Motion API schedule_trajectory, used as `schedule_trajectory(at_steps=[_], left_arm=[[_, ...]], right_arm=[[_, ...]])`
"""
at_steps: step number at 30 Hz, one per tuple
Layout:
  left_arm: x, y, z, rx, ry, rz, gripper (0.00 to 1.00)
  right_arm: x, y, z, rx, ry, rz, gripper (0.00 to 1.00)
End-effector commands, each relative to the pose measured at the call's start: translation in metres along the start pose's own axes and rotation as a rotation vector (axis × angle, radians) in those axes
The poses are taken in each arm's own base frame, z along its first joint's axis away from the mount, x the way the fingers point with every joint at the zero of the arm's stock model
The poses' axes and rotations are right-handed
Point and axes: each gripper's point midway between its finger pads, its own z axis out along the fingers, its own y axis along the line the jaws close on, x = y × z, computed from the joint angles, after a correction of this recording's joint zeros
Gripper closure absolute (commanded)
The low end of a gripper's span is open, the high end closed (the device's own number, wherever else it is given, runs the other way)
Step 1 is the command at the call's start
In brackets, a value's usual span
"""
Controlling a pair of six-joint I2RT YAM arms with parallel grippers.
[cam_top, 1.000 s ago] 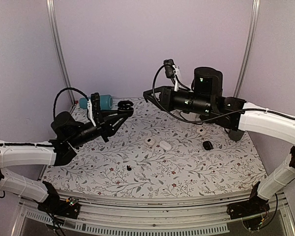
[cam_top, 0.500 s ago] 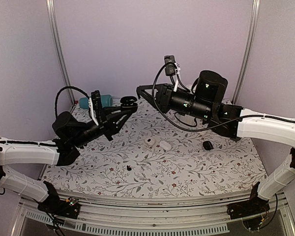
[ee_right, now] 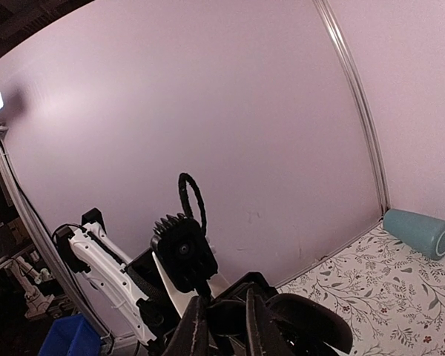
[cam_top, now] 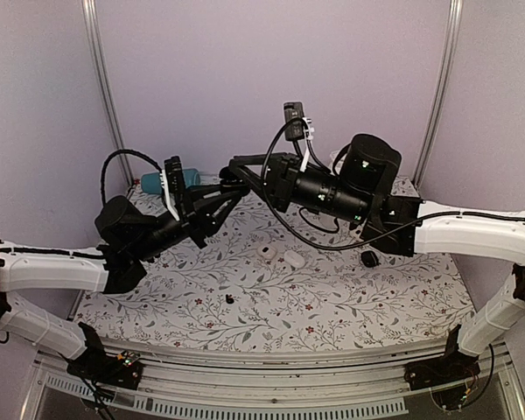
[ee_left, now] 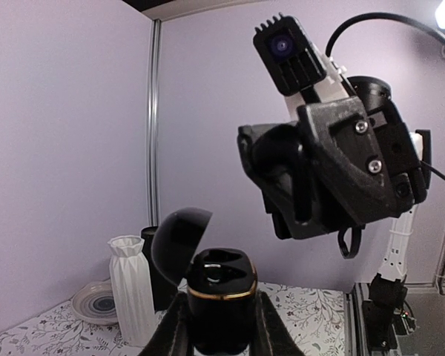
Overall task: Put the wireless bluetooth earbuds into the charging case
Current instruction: Insert the left earbud into the left side groove of the charging case.
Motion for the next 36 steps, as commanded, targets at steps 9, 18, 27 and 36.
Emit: schedule_trajectory(at_steps=[9,18,27,36], left_arm=[[-0.02,-0.014,0.008,0.013,-0.066,0.035,1.0],[-0.016,-0.019,0.008,0.024,-0.04,0.069,1.0],[-0.017,-0.022,0.007,0.038,-0.015,0.1,1.0],[-0.026,-0.023,0.005,0.031,-0.015,0.132,1.0]], right_arm=[[0.009,-0.013,0.003,0.109,-0.065,-0.055,0.96],[0.017,-0.015,0.003,0.108,-0.058,-0.074,0.96],[0.029,-0.005,0.003,0.042,-0.008,-0.078,0.96],[0.046,-0.007,0.003,0.027,0.039,-0.06,0.96]])
